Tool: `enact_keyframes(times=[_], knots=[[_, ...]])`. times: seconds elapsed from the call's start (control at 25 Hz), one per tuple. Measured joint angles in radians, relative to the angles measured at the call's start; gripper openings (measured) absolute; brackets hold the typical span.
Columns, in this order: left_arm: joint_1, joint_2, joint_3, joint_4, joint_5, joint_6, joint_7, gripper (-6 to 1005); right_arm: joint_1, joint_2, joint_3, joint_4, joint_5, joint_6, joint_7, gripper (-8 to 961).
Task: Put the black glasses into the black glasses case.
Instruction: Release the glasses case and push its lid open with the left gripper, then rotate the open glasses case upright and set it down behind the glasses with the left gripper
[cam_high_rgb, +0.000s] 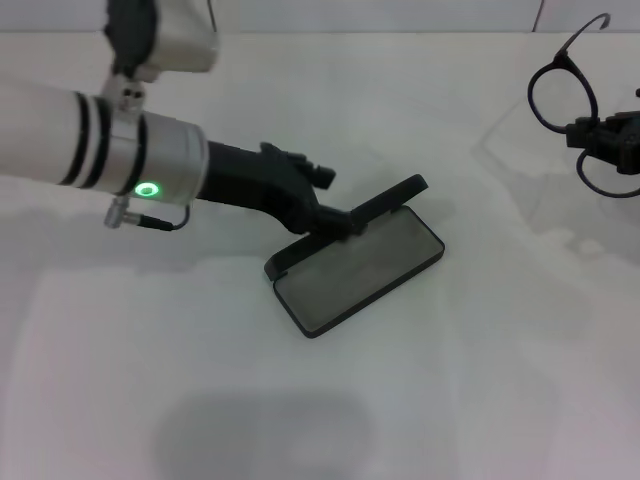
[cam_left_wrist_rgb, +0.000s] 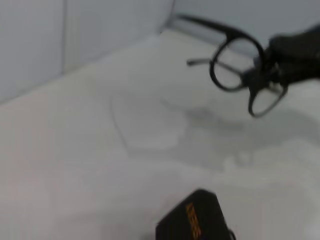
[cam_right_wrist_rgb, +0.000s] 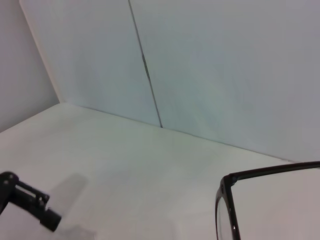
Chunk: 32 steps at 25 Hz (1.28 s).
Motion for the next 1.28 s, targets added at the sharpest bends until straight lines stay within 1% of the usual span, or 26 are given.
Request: enact_keyframes(times=[0.04,0.16,0.28,0.4,0.6,0.84,1.04,1.24,1.28], knots=[[-0.009,0.000,0.018,0.004,0.020,-0.002,-0.021,802,0.000,0.000,0.000,0.000,0.000,0.002,-0.004,110],[-0.039,0.000,0.081,0.007,0.094,-0.039,-0.099,802,0.001,-0.001,0.000,0.008,0.000,0.005,-0.021,110],[-0.055,0.000,0.152,0.022,0.159,-0.084,-0.162,803,0.005,-0.002,0.001,0.024,0.002,0.006,-0.032,110],[-0.059,0.000,0.230,0.073,0.232,-0.133,-0.245,803,0.005,-0.003,0.001,0.027,0.002,0.006,-0.041,110],[-0.061,-0.001,0.260,0.091,0.285,-0.150,-0.286,786,-0.003,0.000,0.000,0.027,0.003,0.006,-0.052,111],[-0.066,0.000,0.267,0.100,0.299,-0.151,-0.297,573,-0.006,0.000,-0.006,0.027,0.004,-0.015,-0.066,111],[-0.068,0.000,0.278,0.125,0.348,-0.149,-0.290,356,-0.007,0.001,-0.007,0.032,0.007,-0.059,-0.091,112],[-0.096,0.000,0.306,0.130,0.420,-0.169,-0.280,191,-0.008,0.001,-0.007,0.057,0.018,-0.062,-0.100,112],[-0.105,0.000,0.307,0.130,0.426,-0.172,-0.271,191,-0.009,0.001,-0.007,0.060,0.020,-0.063,-0.102,112]])
